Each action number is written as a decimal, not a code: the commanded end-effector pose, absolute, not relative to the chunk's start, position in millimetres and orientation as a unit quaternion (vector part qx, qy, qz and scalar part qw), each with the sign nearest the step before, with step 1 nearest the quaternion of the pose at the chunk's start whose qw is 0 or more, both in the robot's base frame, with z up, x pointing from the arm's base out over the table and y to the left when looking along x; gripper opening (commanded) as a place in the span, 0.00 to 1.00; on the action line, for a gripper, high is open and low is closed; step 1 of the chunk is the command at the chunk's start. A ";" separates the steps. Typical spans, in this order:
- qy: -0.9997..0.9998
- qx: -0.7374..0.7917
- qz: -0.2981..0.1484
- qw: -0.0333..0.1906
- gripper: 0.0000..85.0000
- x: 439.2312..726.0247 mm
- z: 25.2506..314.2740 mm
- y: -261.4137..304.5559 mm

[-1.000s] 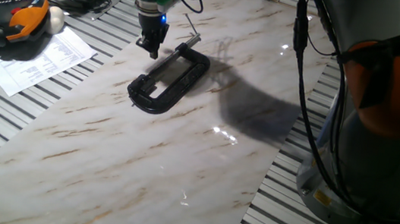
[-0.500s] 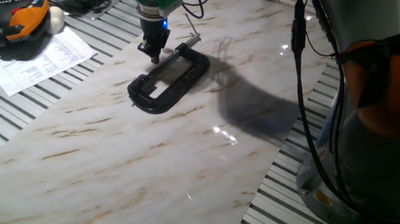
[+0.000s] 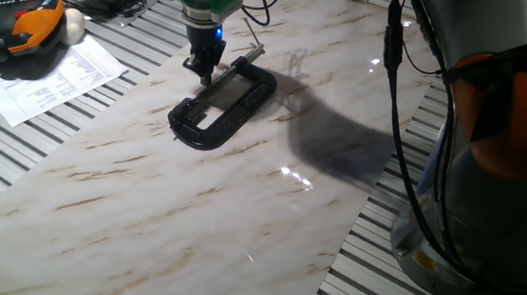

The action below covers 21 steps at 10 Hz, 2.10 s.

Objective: Turn the hands of a clock

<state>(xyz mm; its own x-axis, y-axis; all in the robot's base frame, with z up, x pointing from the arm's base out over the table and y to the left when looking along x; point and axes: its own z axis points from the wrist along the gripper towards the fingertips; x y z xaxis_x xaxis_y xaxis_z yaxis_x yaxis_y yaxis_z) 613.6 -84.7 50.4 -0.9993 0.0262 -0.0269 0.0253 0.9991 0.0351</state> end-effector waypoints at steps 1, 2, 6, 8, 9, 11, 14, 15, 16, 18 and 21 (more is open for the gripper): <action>1.000 0.013 0.018 0.014 0.00 613.3 50.3 -84.5; 1.000 0.014 0.018 0.014 0.00 613.0 50.1 -84.3; 1.000 0.016 0.018 0.013 0.00 611.0 47.4 -82.2; 1.000 0.017 0.018 0.013 0.00 609.2 46.0 -81.3; 1.000 0.017 0.019 0.013 0.00 608.2 46.0 -80.8; 1.000 0.018 0.019 0.013 0.00 605.8 48.0 -79.9; 1.000 0.020 0.020 0.014 0.00 600.9 46.7 -77.4; 0.999 0.021 0.020 0.014 0.00 599.6 47.9 -77.0; 0.999 0.022 0.018 0.014 0.00 597.9 49.0 -76.7; 0.999 0.023 0.019 0.014 0.00 594.5 49.0 -75.2; 0.999 0.025 0.015 0.013 0.00 589.5 51.6 -74.1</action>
<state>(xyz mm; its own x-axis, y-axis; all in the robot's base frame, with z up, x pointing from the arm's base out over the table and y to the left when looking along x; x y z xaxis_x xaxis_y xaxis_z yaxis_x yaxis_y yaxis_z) 588.9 -73.7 51.6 -0.9984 0.0509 -0.0249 0.0501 0.9983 0.0306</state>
